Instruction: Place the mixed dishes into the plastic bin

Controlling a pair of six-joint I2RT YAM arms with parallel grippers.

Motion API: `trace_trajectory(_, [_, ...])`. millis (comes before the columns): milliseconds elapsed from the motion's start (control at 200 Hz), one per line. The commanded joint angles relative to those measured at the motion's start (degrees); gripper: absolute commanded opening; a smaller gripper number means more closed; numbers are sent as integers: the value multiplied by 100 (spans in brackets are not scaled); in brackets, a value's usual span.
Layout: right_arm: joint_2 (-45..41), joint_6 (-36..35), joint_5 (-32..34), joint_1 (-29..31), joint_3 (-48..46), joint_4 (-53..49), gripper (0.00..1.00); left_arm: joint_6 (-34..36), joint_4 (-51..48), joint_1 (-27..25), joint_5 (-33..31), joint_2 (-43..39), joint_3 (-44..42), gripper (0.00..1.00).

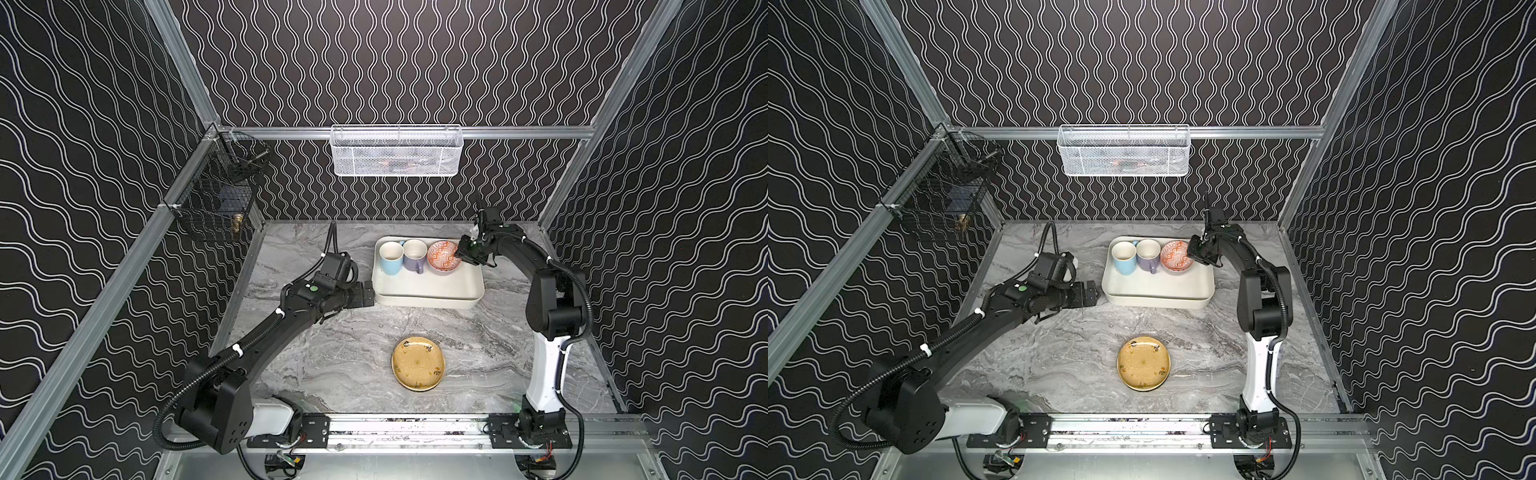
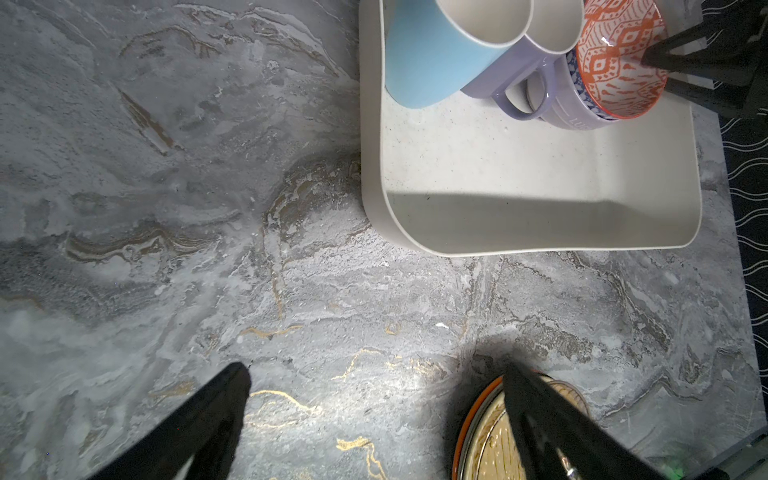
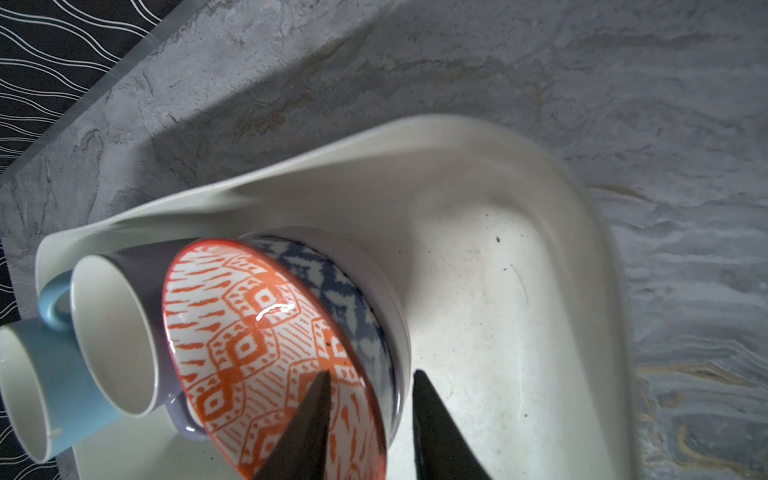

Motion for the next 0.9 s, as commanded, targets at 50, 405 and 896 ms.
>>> trace_trajectory(50, [205, 1, -76, 4, 157, -157, 34, 85, 55, 8, 16, -50, -11, 99])
trace_trajectory(405, [180, 14, -75, 27, 101, -56, 40, 111, 80, 10, 100, -30, -22, 99])
trace_trajectory(896, [968, 45, -104, 56, 927, -415, 39, 118, 69, 13, 78, -85, -64, 99])
